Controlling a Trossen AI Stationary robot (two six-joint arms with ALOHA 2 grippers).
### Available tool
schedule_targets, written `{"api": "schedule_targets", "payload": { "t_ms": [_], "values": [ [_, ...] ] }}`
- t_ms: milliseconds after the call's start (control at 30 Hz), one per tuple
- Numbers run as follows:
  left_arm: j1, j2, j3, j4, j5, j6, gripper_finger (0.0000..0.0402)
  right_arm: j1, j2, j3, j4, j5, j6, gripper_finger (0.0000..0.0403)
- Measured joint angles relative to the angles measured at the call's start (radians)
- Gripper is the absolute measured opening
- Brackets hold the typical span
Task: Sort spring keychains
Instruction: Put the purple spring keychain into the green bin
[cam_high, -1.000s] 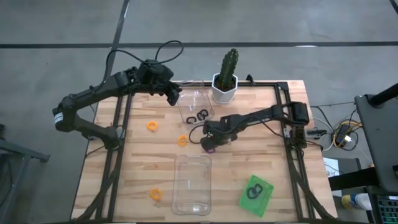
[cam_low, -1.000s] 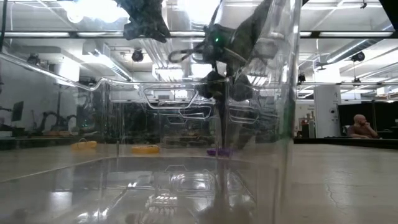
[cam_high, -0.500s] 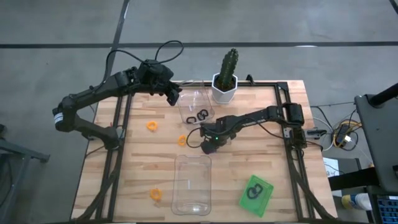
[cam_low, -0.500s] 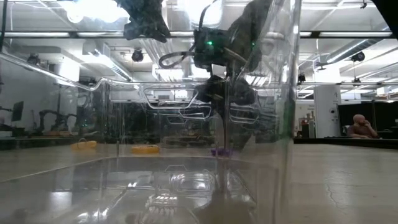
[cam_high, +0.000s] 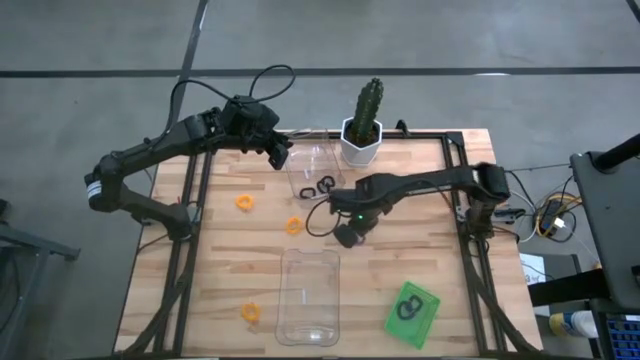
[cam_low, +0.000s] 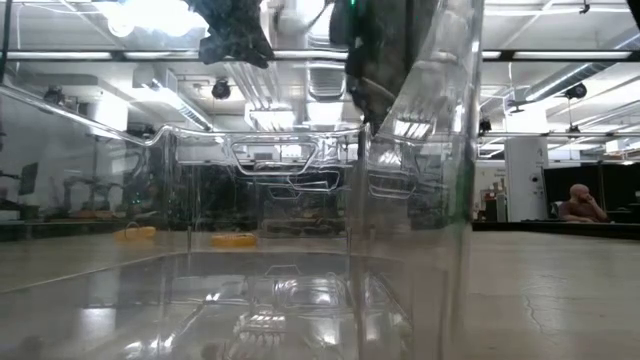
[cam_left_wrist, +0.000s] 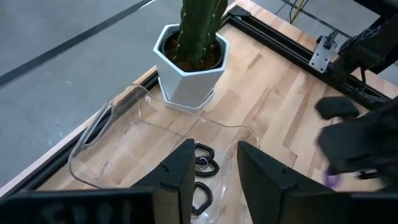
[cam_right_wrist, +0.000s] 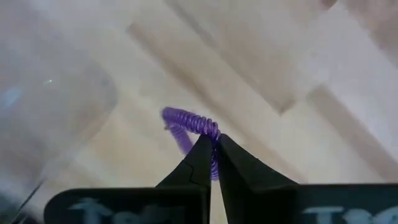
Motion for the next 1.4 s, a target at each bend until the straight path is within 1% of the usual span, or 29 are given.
{"api": "schedule_targets", "payload": {
  "t_ms": [100, 167, 233, 333, 467, 567, 767, 967, 1200, 1400],
  "values": [
    [0.0, 0.0, 0.0, 0.0, 0.0, 0.0, 0.0113, 0.036, -0.053, 0.026, -0.069, -0.044, 0.016, 0.0009],
    [0.0, 0.0, 0.0, 0.0, 0.0, 0.0, 0.0113, 0.075, -0.086, 0.041, -0.106, -0.066, 0.047, 0.0009],
    [0.0, 0.0, 0.0, 0.0, 0.0, 0.0, 0.0113, 0.118, -0.123, 0.047, -0.132, -0.112, 0.089, 0.0009],
    [0.0, 0.0, 0.0, 0.0, 0.0, 0.0, 0.0113, 0.195, -0.173, 0.054, -0.158, -0.169, 0.193, 0.0009],
    [0.0, 0.0, 0.0, 0.0, 0.0, 0.001, 0.0113, 0.315, -0.216, 0.054, -0.16, -0.186, 0.337, 0.0009],
    [0.0, 0.0, 0.0, 0.0, 0.0, 0.019, 0.0113, 0.389, -0.221, 0.053, -0.16, -0.187, 0.447, 0.0009],
    [0.0, 0.0, 0.0, 0.0, 0.0, 0.025, 0.0113, 0.513, -0.159, 0.044, -0.158, -0.177, 0.581, 0.0008],
    [0.0, 0.0, 0.0, 0.0, 0.0, 0.029, 0.0113, 0.589, -0.067, 0.035, -0.159, -0.195, 0.606, 0.0008],
    [0.0, 0.0, 0.0, -0.001, 0.0, 0.044, 0.0113, 0.619, 0.029, -0.027, -0.161, -0.229, 0.561, 0.0008],
    [0.0, 0.0, 0.0, -0.003, 0.0, 0.051, 0.0113, 0.618, 0.072, -0.08, -0.153, -0.231, 0.53, 0.0017]
  ]
}}
